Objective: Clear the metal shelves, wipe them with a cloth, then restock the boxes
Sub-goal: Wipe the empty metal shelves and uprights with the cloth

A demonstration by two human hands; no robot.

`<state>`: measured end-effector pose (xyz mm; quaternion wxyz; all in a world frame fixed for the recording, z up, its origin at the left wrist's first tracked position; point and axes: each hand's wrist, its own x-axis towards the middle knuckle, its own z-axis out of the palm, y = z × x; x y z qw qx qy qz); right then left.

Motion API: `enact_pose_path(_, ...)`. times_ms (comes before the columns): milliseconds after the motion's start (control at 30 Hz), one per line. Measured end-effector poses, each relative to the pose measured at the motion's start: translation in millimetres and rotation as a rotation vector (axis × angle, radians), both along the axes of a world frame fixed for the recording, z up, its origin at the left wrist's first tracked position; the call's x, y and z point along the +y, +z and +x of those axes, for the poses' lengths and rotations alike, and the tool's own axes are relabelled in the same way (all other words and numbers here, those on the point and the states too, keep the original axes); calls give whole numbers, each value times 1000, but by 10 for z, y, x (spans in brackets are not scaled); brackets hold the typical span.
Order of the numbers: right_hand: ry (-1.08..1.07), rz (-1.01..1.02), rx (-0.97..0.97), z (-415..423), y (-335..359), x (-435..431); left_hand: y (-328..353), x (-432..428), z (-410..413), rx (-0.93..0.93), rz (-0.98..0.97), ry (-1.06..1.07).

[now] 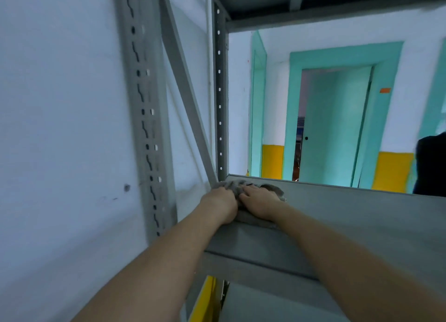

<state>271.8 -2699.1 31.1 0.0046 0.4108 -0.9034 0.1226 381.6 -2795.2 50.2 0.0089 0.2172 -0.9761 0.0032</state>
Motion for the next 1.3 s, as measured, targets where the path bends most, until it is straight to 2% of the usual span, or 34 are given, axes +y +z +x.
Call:
enact_pose_path(67, 8, -11, 10, 376, 28, 143, 65, 183, 377, 32, -46, -10)
enact_pose_path(267, 34, -18, -42, 1298, 17, 301, 104, 475, 1387, -49, -199, 2)
enact_pose_path(467, 48, -77, 24, 1849, -62, 483, -126, 400, 2035, 111, -203, -103)
enact_pose_path(600, 111, -7, 162, 2064, -88, 623, -359, 254, 2148, 295, -82, -144)
enact_pose_path(733, 142, 56, 248, 2099, -139, 695, -442, 144, 2141, 411, -75, -196)
enact_pose_path(867, 162, 54, 318, 1926, -198, 802, -424, -1, 1928, 312, -101, -360)
enact_pose_path(967, 127, 47, 398, 1812, -325, 786, -484, -76, 1761, 271, 14, -369)
enact_pose_path(1067, 90, 11, 454, 1841, -433, 713, -589, -82, 1734, 335, 10, -354)
enact_pose_path(1300, 107, -28, 445, 1845, -472, 861, -745, 64, 1732, 442, -45, -325)
